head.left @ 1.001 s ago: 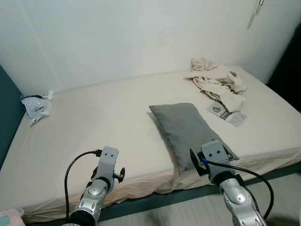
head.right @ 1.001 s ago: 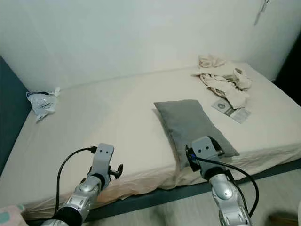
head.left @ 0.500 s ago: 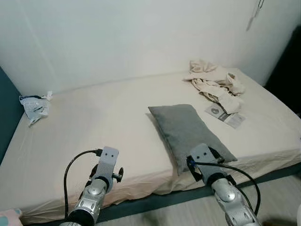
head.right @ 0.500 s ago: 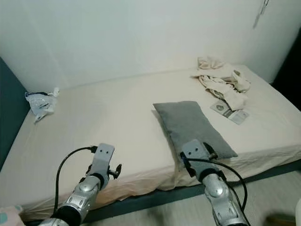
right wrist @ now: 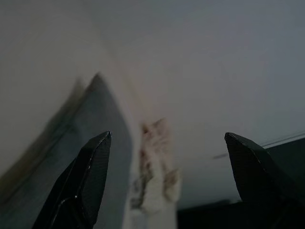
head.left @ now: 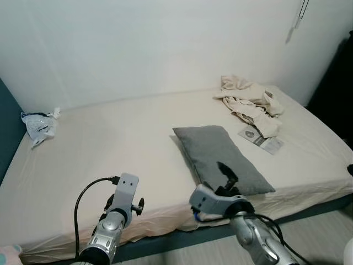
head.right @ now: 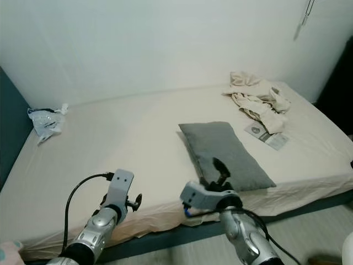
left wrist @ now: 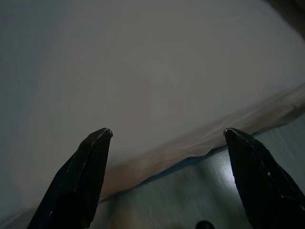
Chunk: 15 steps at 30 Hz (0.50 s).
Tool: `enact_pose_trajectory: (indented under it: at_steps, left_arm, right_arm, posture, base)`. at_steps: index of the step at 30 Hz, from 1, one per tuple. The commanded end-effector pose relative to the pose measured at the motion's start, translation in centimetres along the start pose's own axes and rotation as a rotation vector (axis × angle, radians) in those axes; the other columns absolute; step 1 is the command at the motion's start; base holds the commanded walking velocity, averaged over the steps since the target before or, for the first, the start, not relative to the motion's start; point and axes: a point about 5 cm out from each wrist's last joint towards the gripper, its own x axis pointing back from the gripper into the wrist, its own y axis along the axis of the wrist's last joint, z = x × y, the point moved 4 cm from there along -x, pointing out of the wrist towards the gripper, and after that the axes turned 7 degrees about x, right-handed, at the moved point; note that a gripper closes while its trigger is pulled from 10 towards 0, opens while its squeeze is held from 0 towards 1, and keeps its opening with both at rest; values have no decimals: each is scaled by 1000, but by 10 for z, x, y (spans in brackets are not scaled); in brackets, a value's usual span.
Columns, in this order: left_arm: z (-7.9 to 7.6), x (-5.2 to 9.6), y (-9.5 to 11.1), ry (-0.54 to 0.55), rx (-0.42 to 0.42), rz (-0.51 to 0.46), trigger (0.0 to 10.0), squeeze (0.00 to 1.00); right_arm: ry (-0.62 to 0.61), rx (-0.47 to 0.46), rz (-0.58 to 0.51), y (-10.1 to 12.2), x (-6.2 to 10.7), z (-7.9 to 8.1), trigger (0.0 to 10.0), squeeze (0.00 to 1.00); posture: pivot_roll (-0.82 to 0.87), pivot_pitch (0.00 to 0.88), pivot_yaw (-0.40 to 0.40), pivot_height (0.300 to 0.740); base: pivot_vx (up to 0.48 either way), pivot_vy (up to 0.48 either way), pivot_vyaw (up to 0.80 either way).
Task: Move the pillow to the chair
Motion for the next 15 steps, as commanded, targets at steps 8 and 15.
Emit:
enact_pose_trajectory:
  at_steps: [8, 15]
  left_arm:
    - [4, 1, -4, 7, -1, 15, 10000, 0]
    - [-1, 0, -2, -6, 3, 11, 10000, 0]
  right_arm:
    - [212, -106, 58, -9, -3, 29, 10000, 0]
    - [151, -393, 56, -15, 9, 23, 10000, 0]
  posture:
    - [-130, 31, 21, 740]
    - [-138, 23, 25, 740]
  base:
    - [0, 0, 0]
    - [0, 0, 0]
